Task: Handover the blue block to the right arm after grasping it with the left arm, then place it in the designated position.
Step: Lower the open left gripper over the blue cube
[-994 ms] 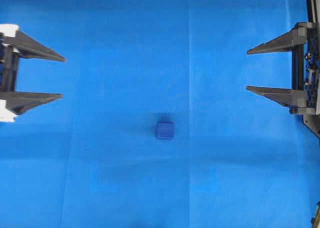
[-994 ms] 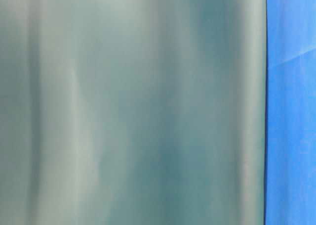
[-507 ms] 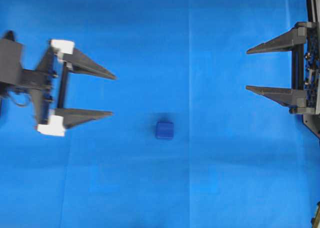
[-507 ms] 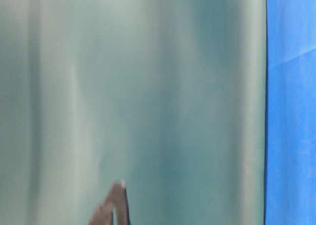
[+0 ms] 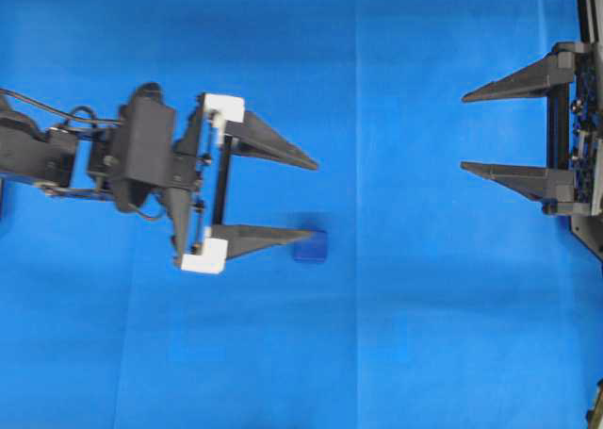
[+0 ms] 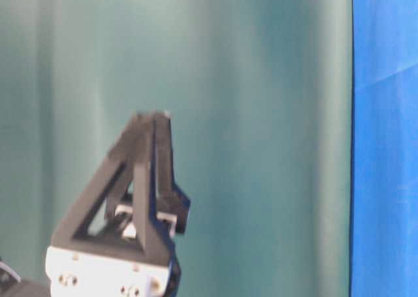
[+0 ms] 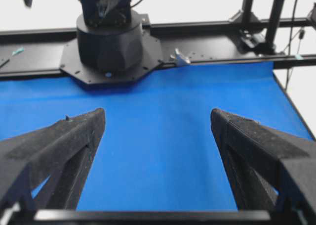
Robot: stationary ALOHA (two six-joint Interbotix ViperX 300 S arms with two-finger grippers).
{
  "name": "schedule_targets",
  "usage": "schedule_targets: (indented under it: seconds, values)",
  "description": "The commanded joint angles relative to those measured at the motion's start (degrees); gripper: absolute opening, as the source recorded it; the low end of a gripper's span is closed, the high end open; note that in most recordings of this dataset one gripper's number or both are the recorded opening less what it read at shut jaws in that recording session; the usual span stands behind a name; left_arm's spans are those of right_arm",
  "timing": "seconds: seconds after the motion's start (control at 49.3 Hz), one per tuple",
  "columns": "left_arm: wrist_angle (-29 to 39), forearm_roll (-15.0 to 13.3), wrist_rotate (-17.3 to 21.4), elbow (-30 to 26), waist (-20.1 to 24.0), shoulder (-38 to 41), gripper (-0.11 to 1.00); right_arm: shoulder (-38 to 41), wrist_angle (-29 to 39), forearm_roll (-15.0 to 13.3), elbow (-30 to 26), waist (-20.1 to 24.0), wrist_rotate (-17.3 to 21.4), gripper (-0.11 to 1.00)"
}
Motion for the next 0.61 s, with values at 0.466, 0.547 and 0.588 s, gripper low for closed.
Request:
schedule_targets:
  seconds: [0.466,0.547,0.588]
  values:
    - [13.97,0.18,-0.53,-9.58,-0.18,3.60,0.91,0.35,-0.88,0.09,-1.58,-0.09,0.00,0.97]
    - [20.65,0.18,-0.62,-12.48,-0.18,4.75,0.91,0.44,-0.88,0.18,-1.58,-0.09,0.00,0.97]
    - [24.43,0.26,-0.62,-14.06,-0.18,5.45,0.91,0.35,-0.88,0.18,-1.58,-0.18,0.00,0.97]
